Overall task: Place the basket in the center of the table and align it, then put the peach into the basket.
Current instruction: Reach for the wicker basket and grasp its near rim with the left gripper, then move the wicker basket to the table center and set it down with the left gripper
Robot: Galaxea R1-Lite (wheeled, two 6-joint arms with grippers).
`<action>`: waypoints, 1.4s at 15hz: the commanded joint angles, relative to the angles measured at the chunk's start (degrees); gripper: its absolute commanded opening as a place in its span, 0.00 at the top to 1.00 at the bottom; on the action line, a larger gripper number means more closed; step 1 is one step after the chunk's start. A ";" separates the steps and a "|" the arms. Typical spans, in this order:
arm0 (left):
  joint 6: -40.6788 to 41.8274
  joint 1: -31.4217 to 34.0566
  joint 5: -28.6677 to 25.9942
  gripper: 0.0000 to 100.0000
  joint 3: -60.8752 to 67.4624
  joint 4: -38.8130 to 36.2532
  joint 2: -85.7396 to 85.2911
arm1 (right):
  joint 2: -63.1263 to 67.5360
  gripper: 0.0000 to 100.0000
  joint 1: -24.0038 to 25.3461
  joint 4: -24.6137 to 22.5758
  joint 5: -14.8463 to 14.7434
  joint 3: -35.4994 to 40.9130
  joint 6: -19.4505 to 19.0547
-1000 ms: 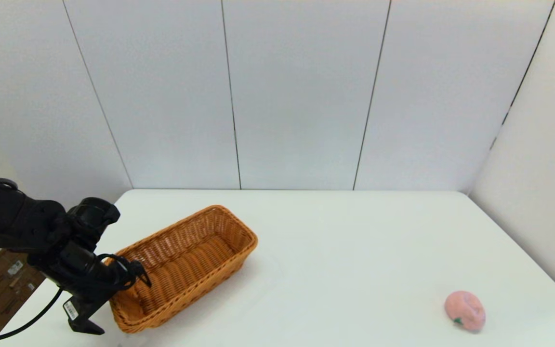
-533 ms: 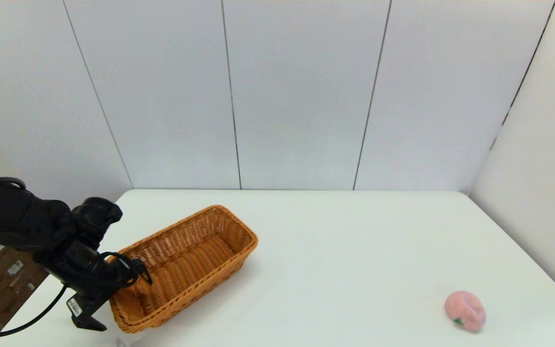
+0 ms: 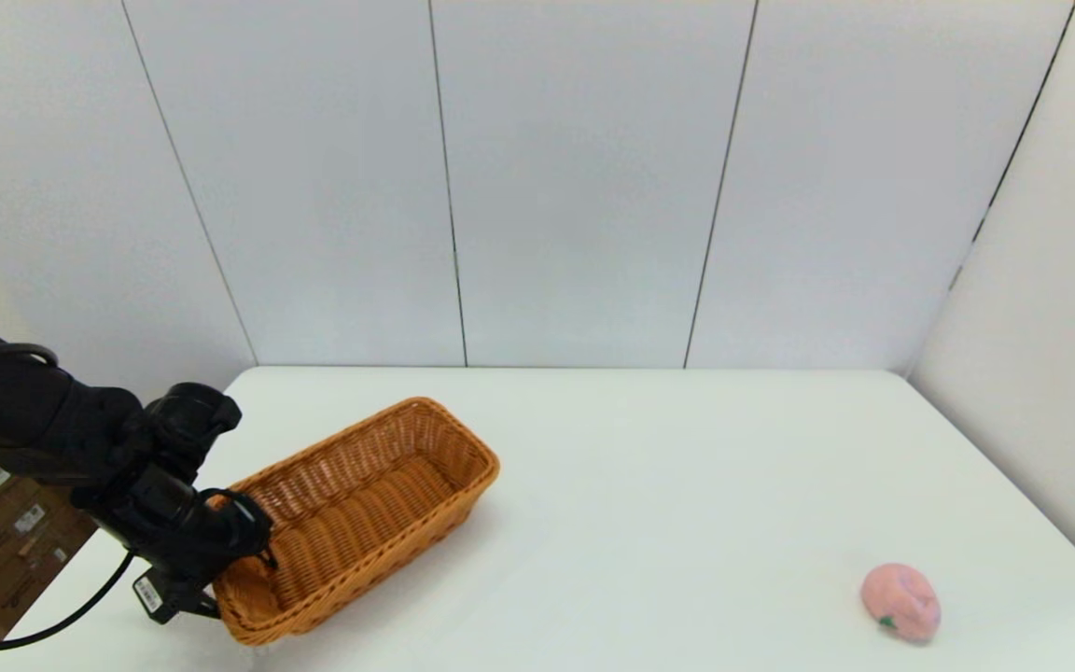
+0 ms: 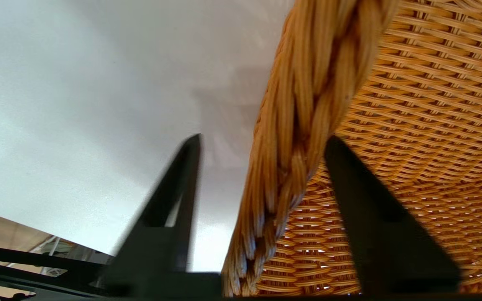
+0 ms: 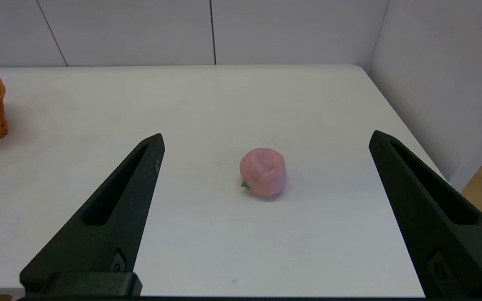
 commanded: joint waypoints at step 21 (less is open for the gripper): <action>7.68 -25.46 -4.04 1.00 -3.34 -6.58 -9.31 | 0.00 0.00 0.02 0.00 -0.03 0.05 0.18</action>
